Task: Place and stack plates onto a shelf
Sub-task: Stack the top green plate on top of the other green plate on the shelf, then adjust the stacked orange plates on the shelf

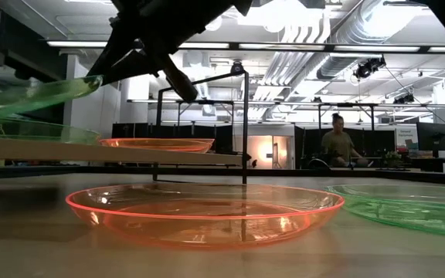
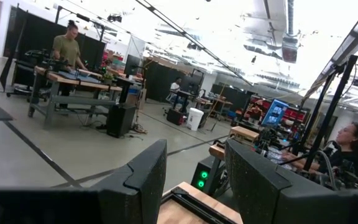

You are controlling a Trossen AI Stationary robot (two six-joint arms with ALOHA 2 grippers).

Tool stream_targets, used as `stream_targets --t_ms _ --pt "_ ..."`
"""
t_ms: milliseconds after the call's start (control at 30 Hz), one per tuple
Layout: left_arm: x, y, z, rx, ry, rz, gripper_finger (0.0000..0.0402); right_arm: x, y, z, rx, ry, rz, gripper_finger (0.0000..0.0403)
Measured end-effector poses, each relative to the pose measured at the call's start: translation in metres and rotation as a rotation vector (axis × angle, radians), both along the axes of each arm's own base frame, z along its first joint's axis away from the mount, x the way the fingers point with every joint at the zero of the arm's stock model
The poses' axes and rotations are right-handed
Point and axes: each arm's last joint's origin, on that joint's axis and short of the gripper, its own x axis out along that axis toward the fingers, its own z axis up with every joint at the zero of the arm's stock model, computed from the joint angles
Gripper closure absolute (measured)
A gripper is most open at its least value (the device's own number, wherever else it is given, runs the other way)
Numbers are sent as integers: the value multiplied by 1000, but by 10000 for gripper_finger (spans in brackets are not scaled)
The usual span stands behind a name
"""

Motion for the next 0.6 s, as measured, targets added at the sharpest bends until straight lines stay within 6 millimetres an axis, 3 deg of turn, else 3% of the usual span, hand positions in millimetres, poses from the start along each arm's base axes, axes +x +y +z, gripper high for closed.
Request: stream_targets --t_ms 167,433,600 --pt "0 0 0 -1 -1 0 248 2 -9 1 17 -15 -4 382" --pt "0 0 0 0 -1 0 248 4 -26 3 33 -21 102 255" --pt "0 0 0 0 0 2 248 -8 -43 25 -10 4 169 203"
